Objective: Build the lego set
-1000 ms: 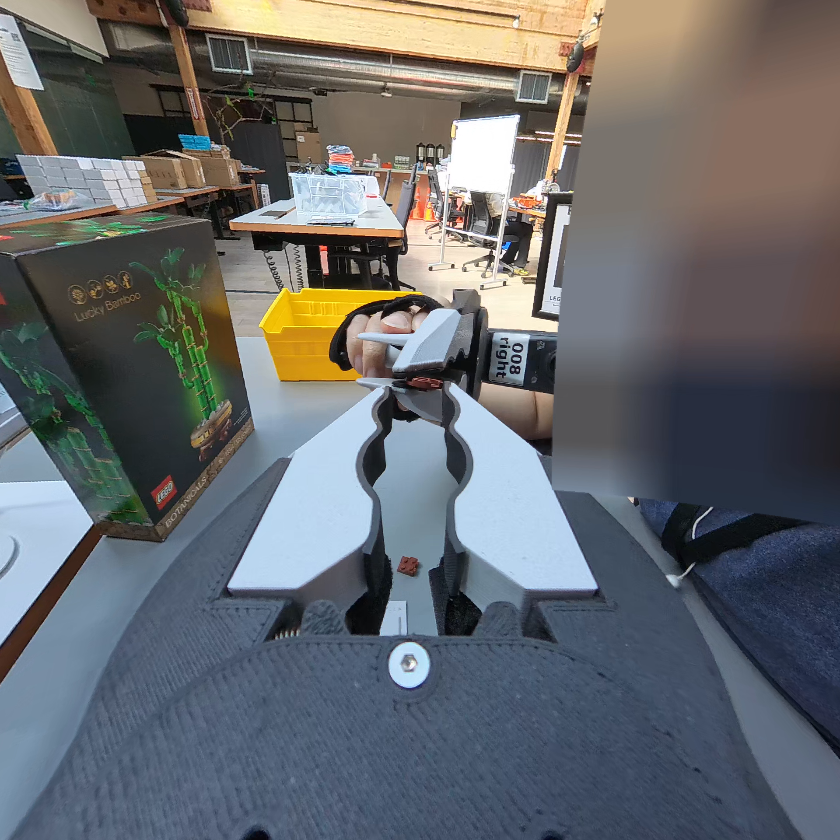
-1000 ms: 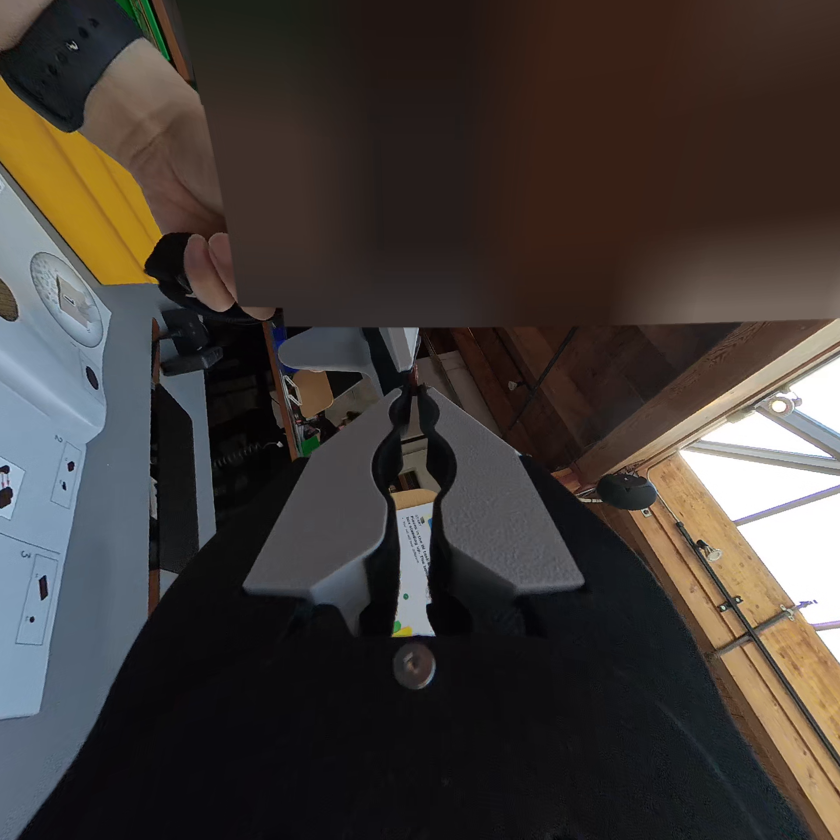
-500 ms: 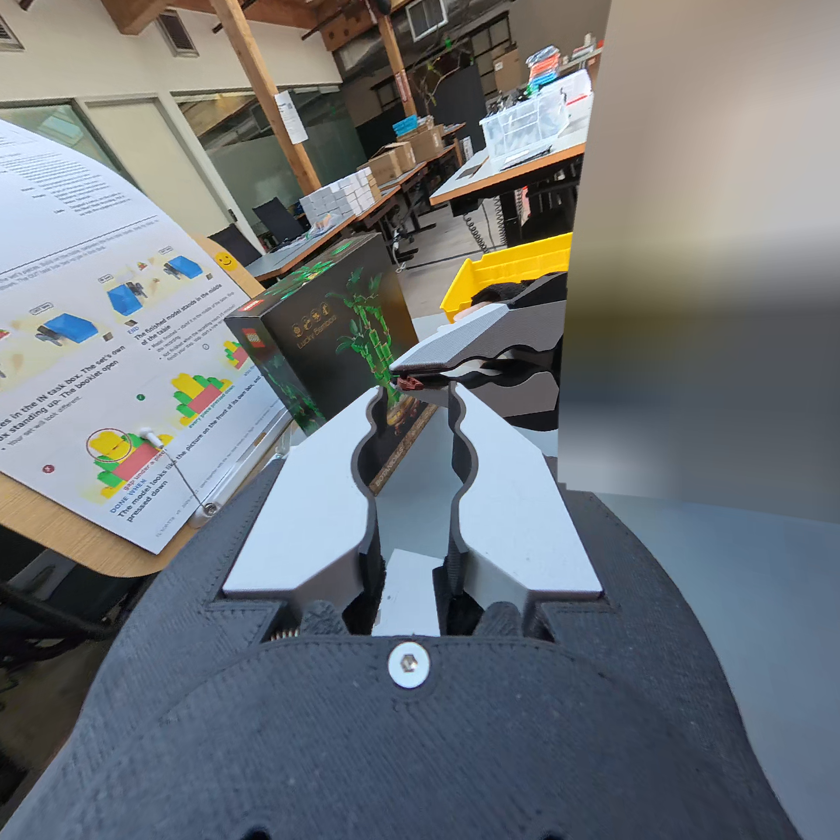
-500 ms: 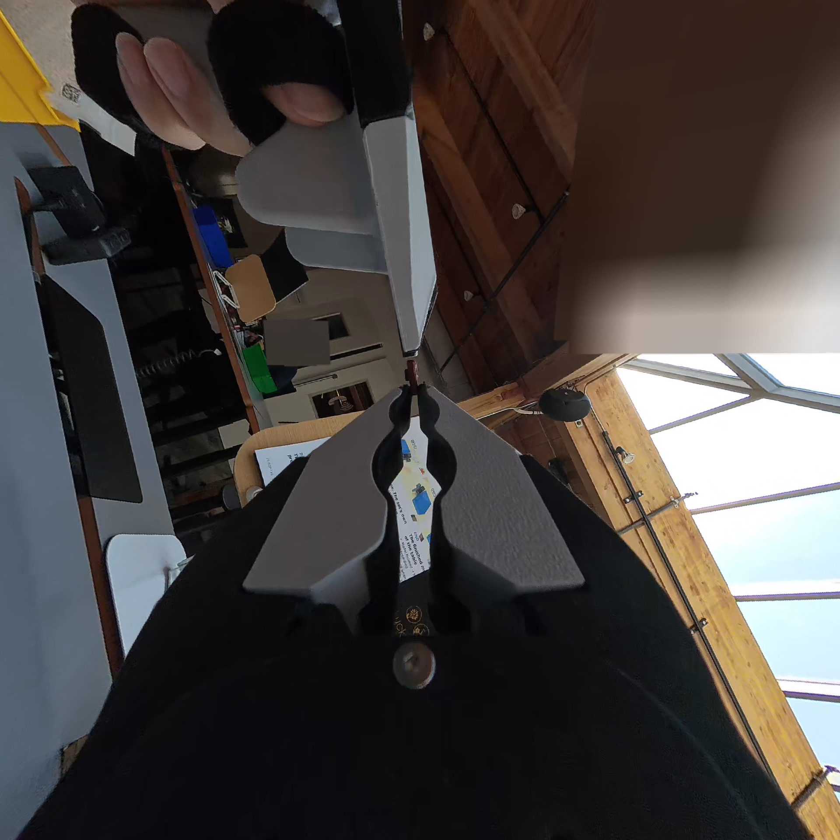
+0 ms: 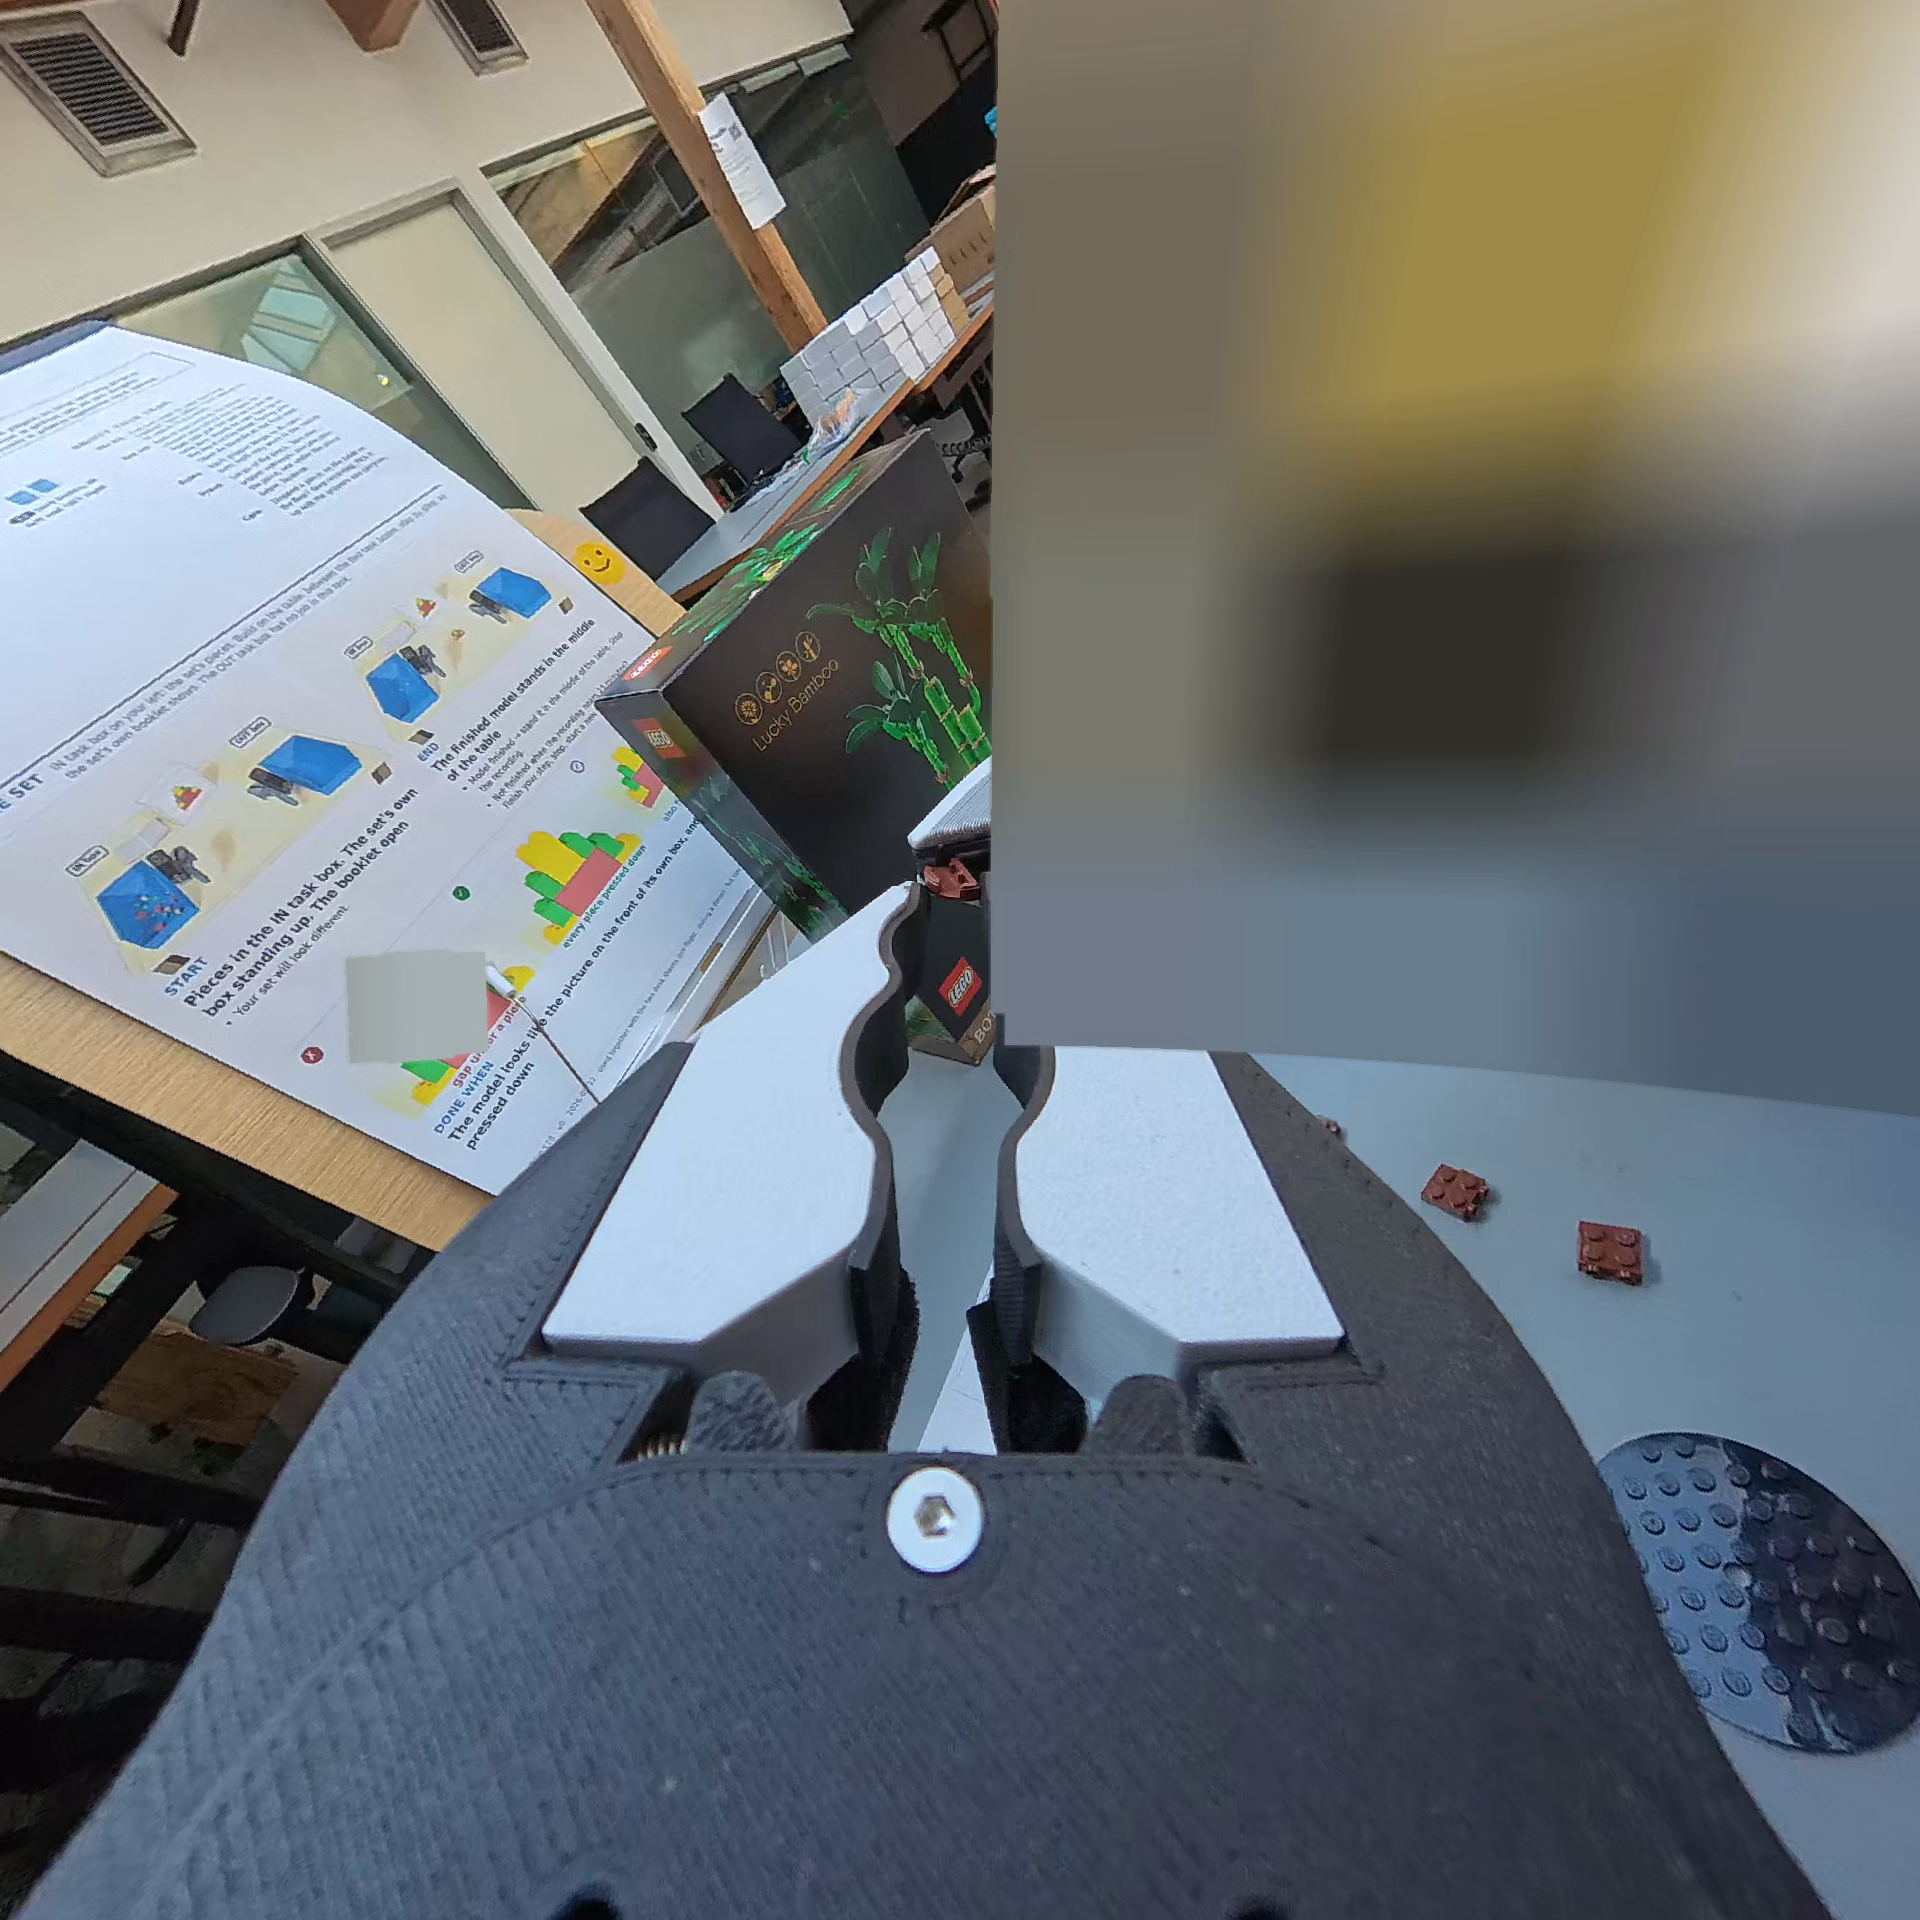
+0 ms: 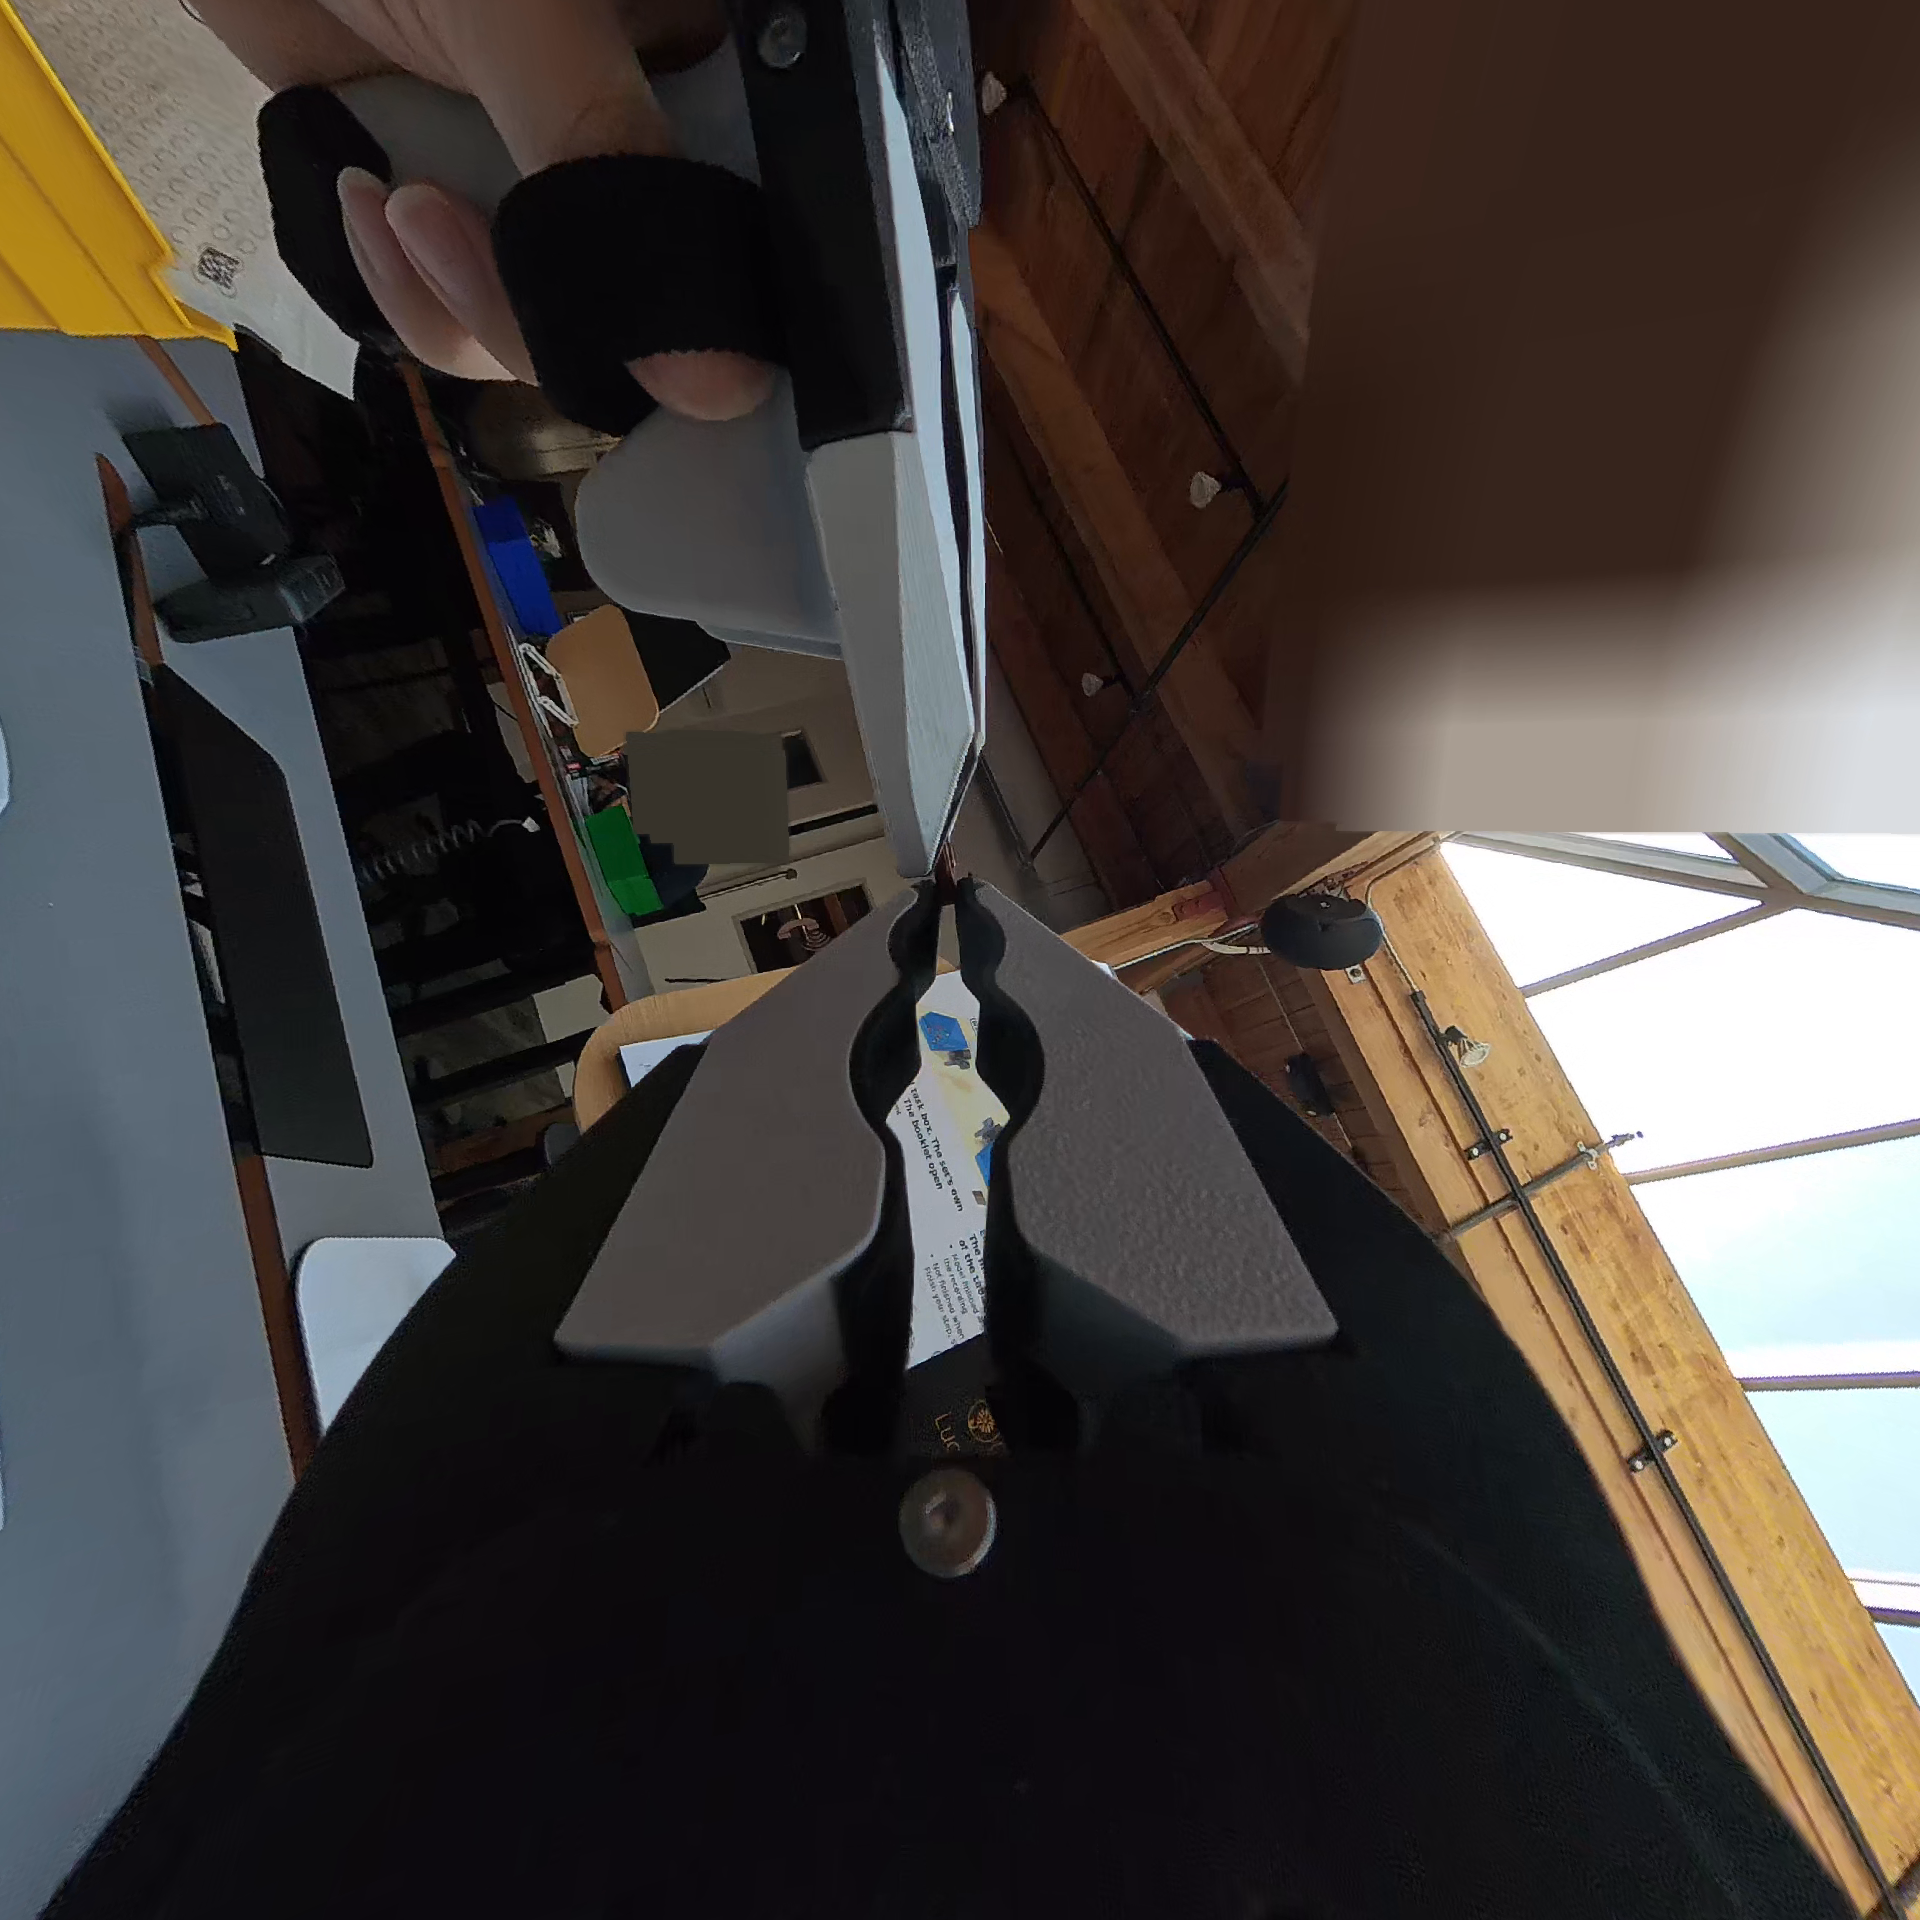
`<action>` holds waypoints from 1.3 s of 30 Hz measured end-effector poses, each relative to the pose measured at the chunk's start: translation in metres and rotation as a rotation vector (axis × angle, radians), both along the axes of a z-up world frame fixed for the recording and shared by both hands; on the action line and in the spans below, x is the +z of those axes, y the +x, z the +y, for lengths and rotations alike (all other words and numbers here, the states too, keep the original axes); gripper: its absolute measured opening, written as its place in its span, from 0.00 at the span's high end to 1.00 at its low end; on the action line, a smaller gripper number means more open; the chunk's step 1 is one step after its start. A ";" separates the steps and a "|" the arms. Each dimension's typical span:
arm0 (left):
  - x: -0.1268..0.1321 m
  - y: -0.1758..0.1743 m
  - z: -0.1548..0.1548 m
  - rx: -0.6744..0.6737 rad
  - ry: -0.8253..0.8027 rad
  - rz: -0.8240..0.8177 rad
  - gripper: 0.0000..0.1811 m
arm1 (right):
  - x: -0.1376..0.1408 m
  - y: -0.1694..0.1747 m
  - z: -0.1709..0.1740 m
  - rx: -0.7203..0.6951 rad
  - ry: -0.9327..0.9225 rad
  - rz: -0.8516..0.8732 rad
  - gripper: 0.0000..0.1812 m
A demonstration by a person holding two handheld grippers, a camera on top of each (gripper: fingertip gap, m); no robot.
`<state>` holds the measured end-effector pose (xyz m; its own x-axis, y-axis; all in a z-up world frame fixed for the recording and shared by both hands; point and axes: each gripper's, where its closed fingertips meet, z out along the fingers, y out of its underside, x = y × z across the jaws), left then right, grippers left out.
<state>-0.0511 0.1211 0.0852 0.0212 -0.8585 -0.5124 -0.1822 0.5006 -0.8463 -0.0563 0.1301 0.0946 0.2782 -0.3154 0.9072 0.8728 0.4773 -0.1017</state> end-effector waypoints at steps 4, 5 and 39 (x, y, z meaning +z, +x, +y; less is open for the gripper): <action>-0.002 -0.001 0.005 0.023 0.027 0.008 0.98 | -0.002 0.000 0.001 0.056 -0.064 0.037 0.98; -0.003 -0.001 0.006 0.027 0.033 0.010 0.98 | -0.003 0.000 0.002 0.067 -0.080 0.042 0.98; -0.084 0.012 0.012 0.080 0.381 0.398 0.98 | -0.094 0.013 0.009 0.060 -1.002 -0.038 0.96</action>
